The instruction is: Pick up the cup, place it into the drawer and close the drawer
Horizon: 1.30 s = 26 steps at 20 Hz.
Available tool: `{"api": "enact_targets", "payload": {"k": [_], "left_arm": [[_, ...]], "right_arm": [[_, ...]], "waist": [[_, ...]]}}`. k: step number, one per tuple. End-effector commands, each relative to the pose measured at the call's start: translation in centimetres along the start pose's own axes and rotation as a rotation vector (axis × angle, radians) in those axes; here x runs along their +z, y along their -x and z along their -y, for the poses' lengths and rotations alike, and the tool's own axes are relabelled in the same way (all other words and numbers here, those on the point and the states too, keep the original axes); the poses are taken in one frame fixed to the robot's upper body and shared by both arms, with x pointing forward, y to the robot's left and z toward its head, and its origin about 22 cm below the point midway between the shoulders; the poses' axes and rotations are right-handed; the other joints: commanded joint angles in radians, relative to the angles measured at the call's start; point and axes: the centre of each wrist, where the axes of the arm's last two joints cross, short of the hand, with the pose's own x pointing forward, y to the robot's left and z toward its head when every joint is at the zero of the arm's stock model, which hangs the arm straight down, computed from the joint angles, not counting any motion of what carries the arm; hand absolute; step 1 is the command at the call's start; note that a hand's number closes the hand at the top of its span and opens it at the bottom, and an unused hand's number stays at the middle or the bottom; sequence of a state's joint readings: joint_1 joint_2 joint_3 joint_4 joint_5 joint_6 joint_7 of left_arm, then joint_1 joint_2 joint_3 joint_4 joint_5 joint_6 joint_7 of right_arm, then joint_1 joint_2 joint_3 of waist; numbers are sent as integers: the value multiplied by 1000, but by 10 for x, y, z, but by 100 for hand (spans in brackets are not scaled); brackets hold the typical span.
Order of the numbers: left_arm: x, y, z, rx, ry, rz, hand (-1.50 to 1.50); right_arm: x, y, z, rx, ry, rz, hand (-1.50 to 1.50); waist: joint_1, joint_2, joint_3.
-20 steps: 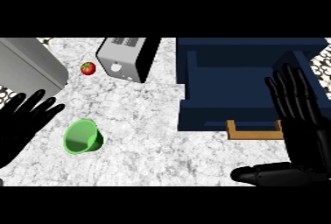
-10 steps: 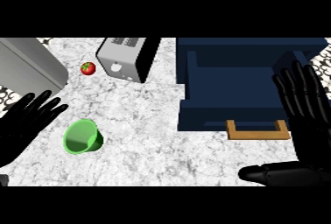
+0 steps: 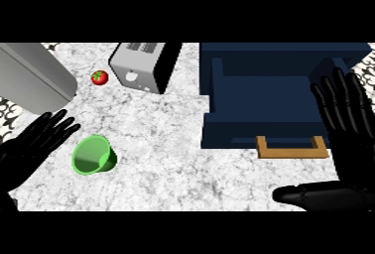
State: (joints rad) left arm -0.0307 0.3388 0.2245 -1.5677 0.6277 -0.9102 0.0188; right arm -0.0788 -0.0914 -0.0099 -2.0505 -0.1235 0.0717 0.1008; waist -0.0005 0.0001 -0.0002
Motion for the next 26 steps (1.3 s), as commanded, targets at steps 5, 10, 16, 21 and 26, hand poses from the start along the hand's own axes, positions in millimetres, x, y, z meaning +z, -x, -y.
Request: {"api": "enact_targets", "payload": {"k": [5,10,16,21,26], "left_arm": [[-5,28,-33,-37,-69,-55,-150],[1,56,-30,-50,-78,-59,-150],[30,81,-35,-37,-81,-108,-150],[24,92,-45,-37,-100,-141,-150],[-1,105,-42,-37,-106,-127,-150]], "right_arm": [[-10,-3,2,7,-16,-4,-150],[9,-15,0,-9,-3,-11,-150],[10,-7,-2,-6,-17,-4,-150],[-13,-8,0,-3,-29,-10,-150],[-8,-9,-2,-14,-38,-14,-150]], "waist": [[-4,1,0],[-6,0,0],[-10,2,-1],[-8,3,-1],[-14,3,-1]]}}
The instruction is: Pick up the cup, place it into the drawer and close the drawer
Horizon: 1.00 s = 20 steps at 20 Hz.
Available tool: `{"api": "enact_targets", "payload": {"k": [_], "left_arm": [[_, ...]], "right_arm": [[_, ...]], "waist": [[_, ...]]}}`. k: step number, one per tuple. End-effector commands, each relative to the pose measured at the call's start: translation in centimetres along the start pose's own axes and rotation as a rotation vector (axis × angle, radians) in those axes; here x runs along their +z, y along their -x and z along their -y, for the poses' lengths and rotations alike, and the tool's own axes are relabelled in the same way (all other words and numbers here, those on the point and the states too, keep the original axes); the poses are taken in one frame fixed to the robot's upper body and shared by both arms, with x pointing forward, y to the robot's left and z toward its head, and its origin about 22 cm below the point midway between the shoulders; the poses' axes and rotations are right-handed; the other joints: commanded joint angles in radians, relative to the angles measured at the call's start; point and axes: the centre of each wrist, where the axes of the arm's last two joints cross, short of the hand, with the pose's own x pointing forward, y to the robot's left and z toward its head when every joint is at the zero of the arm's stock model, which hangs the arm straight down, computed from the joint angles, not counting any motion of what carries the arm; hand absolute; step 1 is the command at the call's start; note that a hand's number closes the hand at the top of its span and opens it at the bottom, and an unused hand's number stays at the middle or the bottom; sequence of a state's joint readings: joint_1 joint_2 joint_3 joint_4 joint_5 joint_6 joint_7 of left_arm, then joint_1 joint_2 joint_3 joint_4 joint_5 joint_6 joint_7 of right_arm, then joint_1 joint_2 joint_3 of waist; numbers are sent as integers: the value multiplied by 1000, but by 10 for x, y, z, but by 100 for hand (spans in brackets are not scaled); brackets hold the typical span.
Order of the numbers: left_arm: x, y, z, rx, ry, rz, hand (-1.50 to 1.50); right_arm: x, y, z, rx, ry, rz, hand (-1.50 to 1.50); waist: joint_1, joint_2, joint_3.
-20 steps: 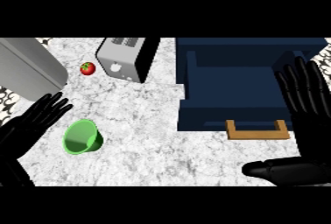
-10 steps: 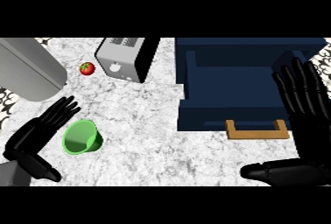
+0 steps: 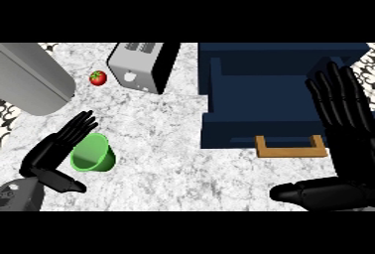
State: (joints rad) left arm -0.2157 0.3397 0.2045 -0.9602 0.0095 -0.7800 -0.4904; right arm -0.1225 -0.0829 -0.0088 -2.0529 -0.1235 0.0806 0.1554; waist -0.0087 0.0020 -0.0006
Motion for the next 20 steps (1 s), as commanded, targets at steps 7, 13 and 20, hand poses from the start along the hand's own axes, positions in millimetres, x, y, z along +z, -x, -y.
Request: {"api": "enact_targets", "payload": {"k": [7,13,20], "left_arm": [[14,34,-3,83,41,78,-150],[4,38,-8,48,27,78,-150],[11,50,-2,53,52,80,-150]], "right_arm": [[0,-20,8,-2,-22,-2,-150],[-3,-14,-8,-15,-25,13,-150],[-2,3,-3,-13,-10,1,-150]], "waist": [[-9,2,-2],[-14,4,-3],[-7,7,-3]]}}
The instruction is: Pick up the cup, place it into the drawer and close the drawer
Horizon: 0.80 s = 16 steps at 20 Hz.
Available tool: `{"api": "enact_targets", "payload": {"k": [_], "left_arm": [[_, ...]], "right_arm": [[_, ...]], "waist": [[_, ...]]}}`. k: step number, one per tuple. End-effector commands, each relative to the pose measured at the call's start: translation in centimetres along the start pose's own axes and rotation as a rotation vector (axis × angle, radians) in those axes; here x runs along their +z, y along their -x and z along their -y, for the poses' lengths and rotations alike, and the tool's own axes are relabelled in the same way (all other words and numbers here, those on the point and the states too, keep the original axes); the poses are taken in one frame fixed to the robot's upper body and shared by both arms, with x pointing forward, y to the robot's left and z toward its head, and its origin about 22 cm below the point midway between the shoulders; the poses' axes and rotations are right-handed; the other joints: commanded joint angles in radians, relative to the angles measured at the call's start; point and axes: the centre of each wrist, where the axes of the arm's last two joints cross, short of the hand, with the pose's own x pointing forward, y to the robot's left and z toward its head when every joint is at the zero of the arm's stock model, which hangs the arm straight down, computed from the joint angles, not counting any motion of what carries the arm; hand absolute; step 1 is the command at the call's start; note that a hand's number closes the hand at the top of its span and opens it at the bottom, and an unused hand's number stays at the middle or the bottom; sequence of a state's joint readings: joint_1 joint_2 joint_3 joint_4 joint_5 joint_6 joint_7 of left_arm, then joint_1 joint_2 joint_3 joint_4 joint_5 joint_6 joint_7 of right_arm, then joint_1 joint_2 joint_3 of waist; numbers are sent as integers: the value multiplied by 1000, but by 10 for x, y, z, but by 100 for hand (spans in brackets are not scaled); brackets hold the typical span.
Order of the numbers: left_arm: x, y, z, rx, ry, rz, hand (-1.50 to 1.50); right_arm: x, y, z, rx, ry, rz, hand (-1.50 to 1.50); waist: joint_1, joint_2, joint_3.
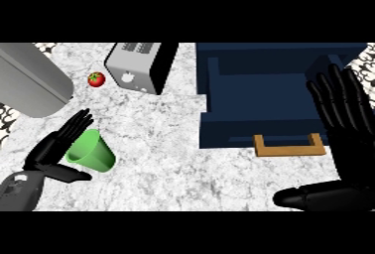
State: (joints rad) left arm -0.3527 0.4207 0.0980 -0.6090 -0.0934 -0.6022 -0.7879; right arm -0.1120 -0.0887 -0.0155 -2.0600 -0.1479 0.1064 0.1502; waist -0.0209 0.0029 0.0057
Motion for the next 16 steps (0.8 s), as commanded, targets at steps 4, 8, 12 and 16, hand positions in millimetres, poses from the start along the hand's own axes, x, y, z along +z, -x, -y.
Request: {"api": "enact_targets", "payload": {"k": [4,8,12,16], "left_arm": [[-9,21,25,185,142,72,-150],[2,32,31,213,100,84,-150],[-5,31,34,238,127,82,-150],[-12,29,33,271,130,74,-150]], "right_arm": [[-8,-10,1,1,-9,21,-150],[10,-1,1,-12,-3,0,-150],[1,-2,-3,-4,-4,7,-150],[-6,-12,-4,-5,-12,10,-150]], "waist": [[-7,5,-10],[-12,6,-10],[-8,9,-10],[-12,8,-11]]}}
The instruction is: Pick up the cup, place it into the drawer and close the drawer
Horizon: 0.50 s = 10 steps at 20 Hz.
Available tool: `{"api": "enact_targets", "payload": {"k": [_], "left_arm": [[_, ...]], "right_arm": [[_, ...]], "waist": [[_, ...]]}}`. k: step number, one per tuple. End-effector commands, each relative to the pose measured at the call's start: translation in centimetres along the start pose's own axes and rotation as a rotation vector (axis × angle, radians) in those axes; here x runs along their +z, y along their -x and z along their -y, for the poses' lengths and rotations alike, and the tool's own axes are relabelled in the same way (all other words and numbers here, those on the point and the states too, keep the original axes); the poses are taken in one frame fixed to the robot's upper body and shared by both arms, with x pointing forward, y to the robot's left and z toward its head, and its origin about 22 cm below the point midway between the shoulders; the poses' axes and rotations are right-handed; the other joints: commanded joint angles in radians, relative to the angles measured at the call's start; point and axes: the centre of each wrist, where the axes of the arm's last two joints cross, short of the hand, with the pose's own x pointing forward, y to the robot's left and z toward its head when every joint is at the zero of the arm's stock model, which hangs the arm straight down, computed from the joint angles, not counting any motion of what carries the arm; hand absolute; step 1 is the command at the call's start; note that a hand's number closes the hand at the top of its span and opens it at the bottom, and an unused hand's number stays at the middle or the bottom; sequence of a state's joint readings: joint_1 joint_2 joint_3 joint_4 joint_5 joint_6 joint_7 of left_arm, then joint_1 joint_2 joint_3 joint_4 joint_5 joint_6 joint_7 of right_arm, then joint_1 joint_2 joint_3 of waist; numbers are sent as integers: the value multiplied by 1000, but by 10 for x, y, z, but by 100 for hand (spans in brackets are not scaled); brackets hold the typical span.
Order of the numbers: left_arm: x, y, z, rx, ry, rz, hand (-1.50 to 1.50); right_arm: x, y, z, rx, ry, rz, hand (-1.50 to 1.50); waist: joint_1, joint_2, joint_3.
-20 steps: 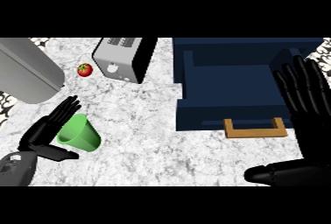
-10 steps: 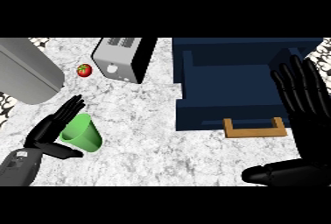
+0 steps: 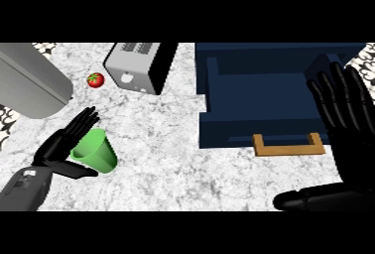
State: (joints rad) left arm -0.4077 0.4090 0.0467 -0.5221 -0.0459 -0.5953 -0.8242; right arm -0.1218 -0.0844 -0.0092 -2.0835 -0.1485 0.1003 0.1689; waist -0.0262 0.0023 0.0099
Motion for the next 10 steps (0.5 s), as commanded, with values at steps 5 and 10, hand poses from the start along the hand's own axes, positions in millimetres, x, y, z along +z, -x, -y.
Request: {"api": "enact_targets", "payload": {"k": [5,10], "left_arm": [[-9,34,49,318,190,43,-150],[-9,35,53,388,204,63,150]], "right_arm": [[2,-1,0,-1,-15,-18,-150],[3,5,3,-3,-7,-18,-150]], "waist": [[-13,10,-15],[-5,9,-15]]}}
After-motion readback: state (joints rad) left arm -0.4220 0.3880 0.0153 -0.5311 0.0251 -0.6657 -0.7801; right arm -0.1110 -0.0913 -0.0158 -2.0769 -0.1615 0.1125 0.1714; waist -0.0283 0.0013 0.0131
